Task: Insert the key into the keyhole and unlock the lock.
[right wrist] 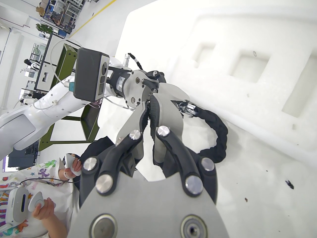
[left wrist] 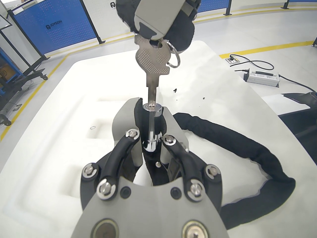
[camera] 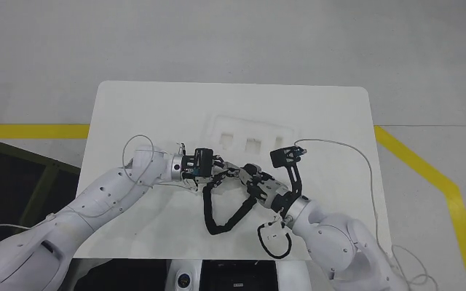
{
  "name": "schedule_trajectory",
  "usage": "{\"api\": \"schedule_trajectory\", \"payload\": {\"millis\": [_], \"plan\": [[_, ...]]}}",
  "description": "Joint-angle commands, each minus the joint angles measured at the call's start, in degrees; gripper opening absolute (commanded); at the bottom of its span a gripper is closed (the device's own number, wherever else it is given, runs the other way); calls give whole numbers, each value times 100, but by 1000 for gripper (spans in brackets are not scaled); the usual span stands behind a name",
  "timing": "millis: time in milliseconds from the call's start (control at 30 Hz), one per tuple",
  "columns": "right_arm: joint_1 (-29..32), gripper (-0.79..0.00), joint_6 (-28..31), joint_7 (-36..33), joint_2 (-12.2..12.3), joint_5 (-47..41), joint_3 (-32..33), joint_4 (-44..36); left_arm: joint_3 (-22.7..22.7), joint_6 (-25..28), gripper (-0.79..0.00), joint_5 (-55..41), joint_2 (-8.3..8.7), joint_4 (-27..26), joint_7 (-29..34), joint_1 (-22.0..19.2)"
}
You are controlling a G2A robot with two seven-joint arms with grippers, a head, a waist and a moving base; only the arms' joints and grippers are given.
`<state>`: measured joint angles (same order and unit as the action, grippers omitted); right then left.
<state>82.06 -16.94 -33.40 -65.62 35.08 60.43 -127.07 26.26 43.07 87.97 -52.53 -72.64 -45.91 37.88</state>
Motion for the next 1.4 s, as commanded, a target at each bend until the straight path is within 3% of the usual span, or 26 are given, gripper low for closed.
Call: {"api": "schedule_trajectory", "payload": {"millis": [0,333,367,400,467,700,900,1133,1367], "plan": [[-16,-785,-31,-17,-6,11,-3,24,51,12,-785,0,4,-26,23,39],[8,-785,-71,-174,-19,83,-17,88,268,116,-785,76,-2,-96,74,177],[1,-520,-68,-171,-22,83,-21,101,286,125,-785,85,-5,-99,77,188],[-4,-403,-69,-162,-26,81,-24,109,304,133,-785,95,-7,-102,79,199],[-9,0,-61,-145,-33,60,-26,109,338,149,-785,114,-13,-108,84,219],[89,0,381,-139,-7,-61,204,-38,446,232,-785,178,-35,-124,110,282],[187,0,1568,-474,84,-546,758,77,541,484,-785,159,-50,-120,30,294],[70,0,2973,-1290,199,-1255,1308,493,598,1493,-785,20,-83,-64,71,72],[-190,0,4591,-1870,307,-1896,1629,859,146,1493,-785,-63,-53,-210,214,-442]]}}
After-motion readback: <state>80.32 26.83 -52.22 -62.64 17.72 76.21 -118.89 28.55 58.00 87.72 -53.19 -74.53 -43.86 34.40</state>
